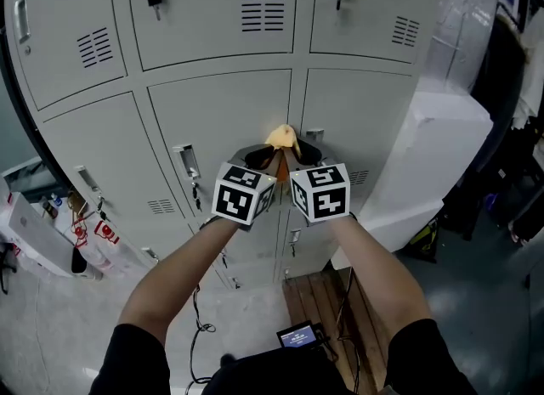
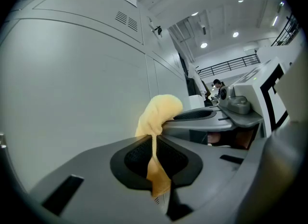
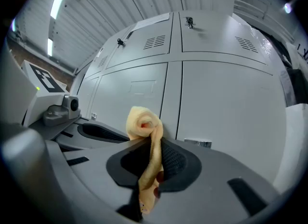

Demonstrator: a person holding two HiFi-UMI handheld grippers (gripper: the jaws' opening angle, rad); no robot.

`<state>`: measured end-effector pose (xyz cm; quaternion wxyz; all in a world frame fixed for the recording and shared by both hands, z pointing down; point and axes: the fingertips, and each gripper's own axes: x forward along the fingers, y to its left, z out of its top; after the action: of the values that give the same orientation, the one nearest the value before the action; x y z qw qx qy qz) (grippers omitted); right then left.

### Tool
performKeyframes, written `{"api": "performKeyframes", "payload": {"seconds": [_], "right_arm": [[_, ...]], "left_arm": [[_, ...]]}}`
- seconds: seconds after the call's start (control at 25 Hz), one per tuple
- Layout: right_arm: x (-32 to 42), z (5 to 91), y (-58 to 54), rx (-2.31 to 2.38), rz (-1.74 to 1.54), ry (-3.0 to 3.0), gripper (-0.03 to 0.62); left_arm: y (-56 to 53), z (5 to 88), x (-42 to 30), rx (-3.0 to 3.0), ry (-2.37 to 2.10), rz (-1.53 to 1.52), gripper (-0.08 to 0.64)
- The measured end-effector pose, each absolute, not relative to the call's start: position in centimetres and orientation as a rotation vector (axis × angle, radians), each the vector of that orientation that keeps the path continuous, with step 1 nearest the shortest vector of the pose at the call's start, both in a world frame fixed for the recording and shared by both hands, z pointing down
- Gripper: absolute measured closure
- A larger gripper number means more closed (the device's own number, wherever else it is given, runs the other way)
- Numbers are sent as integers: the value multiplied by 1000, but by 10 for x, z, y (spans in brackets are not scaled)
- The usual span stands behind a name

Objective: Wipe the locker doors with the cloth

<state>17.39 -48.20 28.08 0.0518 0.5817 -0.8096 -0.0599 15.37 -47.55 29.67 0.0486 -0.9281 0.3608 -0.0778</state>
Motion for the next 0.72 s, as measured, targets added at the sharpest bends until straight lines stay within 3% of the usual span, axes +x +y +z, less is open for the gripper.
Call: {"api": "performKeyframes", "payload": {"seconds": [0.72], "right_arm": [[162,285,-473,1776,-139,-2482,522]], "left_arm": [[-465,301,142,-2852,1069,-253,521]]}}
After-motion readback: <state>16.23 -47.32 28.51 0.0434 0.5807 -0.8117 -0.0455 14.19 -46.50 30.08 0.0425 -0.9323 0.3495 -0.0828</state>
